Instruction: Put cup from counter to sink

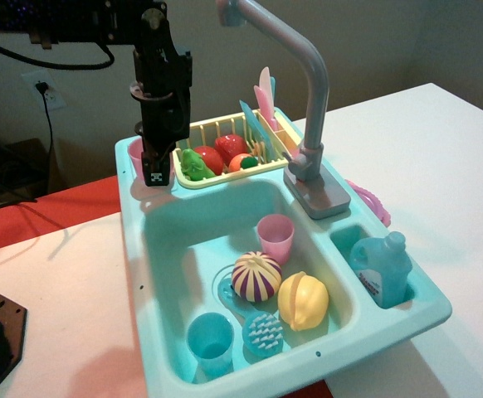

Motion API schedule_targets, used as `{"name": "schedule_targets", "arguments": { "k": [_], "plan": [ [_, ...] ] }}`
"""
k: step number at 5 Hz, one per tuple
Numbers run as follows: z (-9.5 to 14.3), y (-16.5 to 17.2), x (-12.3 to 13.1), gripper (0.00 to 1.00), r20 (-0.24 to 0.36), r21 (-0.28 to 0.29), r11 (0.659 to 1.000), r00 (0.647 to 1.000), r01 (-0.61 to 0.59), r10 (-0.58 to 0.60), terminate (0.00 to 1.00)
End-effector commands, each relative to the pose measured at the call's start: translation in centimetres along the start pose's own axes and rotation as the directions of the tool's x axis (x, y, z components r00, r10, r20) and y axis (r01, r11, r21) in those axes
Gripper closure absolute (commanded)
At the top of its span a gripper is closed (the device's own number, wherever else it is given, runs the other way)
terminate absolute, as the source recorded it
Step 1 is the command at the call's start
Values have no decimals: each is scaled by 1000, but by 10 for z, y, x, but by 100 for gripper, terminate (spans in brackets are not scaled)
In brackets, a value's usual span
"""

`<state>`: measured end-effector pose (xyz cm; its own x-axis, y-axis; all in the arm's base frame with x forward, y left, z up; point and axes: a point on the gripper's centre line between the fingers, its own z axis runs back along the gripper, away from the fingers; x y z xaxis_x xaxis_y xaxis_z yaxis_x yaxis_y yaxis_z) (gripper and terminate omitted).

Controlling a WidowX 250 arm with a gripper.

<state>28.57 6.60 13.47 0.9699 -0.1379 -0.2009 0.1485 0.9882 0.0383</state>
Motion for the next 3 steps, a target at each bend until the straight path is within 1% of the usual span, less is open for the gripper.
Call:
{"name": "schedule_targets", "arguments": {
  "k": [1,2,3],
  "plan": [
    [10,2,-4,100,36,28,1000,999,-15,14,0],
    [12,2,-5,100,40,29,999,999,-17,16,0],
    [22,-1,-4,100,61,38,999,998,-14,12,0]
  ]
}}
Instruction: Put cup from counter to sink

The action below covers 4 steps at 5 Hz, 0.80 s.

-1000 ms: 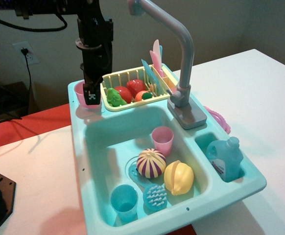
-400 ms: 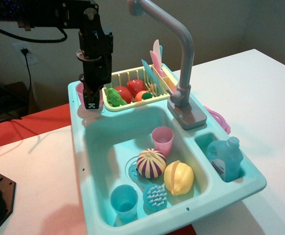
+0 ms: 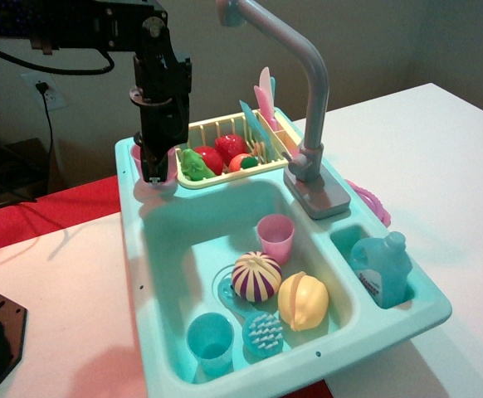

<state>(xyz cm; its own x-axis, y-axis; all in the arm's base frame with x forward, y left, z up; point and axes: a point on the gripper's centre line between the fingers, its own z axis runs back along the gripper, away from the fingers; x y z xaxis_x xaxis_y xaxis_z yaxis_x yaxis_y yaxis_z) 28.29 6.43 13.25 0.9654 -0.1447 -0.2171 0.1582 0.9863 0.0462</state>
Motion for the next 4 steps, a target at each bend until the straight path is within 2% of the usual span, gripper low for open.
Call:
{"name": "schedule_targets", "arguments": {
  "k": [1,2,3,4],
  "plan": [
    [49,-11,12,100,124,35,999,992,8,-12,0],
    [77,-26,29,100,170,35,999,985,26,-31,0],
    [91,-42,47,100,195,13,999,979,52,-53,0],
    [82,-68,66,100,174,-2,994,979,107,-105,0]
  ]
}}
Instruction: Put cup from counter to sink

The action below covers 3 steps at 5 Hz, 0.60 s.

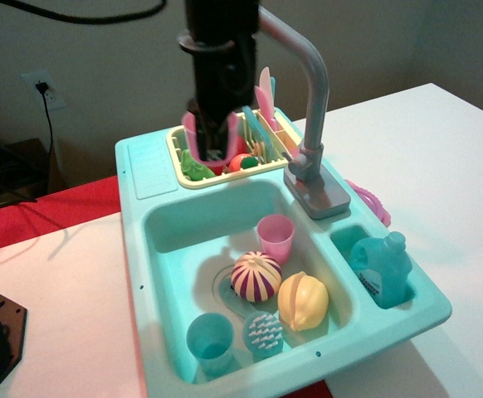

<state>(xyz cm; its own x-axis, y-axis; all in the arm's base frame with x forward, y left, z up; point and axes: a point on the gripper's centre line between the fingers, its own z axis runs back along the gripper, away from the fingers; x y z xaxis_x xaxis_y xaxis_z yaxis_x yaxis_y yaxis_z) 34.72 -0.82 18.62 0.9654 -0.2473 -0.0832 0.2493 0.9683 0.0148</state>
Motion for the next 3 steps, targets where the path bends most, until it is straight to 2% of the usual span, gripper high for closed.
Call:
{"name": "schedule_targets", "arguments": {
  "k": [1,2,3],
  "plan": [
    [-8,-28,19,100,6,1,999,999,47,-47,0],
    [-33,-30,25,100,-23,4,1000,999,31,-31,0],
    [-60,-20,20,100,-73,30,999,996,45,-43,0]
  ]
}}
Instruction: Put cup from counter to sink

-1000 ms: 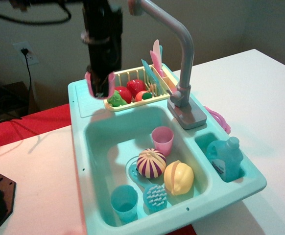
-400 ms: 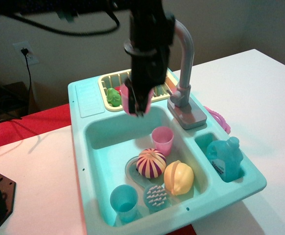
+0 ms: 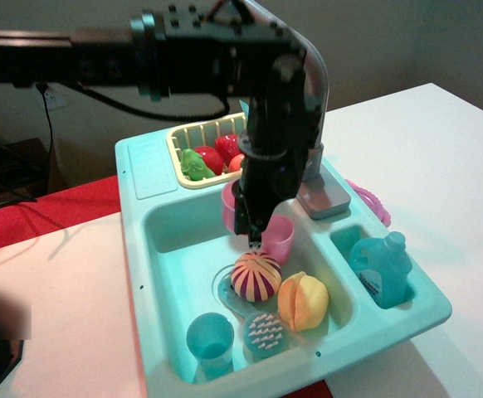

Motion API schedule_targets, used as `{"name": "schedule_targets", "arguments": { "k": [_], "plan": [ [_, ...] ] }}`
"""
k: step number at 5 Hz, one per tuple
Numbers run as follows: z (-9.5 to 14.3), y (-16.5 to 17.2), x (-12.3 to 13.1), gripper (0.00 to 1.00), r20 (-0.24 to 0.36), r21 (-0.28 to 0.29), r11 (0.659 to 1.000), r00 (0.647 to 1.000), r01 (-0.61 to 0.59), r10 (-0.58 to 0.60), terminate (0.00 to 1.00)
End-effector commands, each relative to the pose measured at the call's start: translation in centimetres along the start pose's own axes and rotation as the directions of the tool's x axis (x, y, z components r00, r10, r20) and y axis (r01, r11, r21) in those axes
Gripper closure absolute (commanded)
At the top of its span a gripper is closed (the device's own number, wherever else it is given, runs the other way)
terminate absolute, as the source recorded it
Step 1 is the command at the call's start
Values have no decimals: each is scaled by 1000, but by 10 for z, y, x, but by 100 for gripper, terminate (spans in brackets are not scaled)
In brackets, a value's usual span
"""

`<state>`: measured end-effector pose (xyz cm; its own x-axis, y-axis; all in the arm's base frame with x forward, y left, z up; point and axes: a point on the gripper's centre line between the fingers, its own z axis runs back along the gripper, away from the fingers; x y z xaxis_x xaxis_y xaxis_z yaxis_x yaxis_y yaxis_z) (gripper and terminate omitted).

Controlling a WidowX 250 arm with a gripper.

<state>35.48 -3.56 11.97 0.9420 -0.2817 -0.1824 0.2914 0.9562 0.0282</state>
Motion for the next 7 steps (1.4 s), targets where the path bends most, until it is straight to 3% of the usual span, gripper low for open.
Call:
{"name": "schedule_targets", "arguments": {
  "k": [1,3,4,6,7],
  "plan": [
    [-9,5,0,100,5,25,1000,1000,2,-2,0],
    [-17,-3,-1,100,-28,13,1000,999,16,-16,0],
    [-15,-5,-2,0,-32,22,1000,999,13,-12,0],
    [-8,-10,-3,0,-33,30,1000,999,5,-4,0],
    [-3,-9,-4,0,-29,38,999,1000,-4,5,100]
  ]
}}
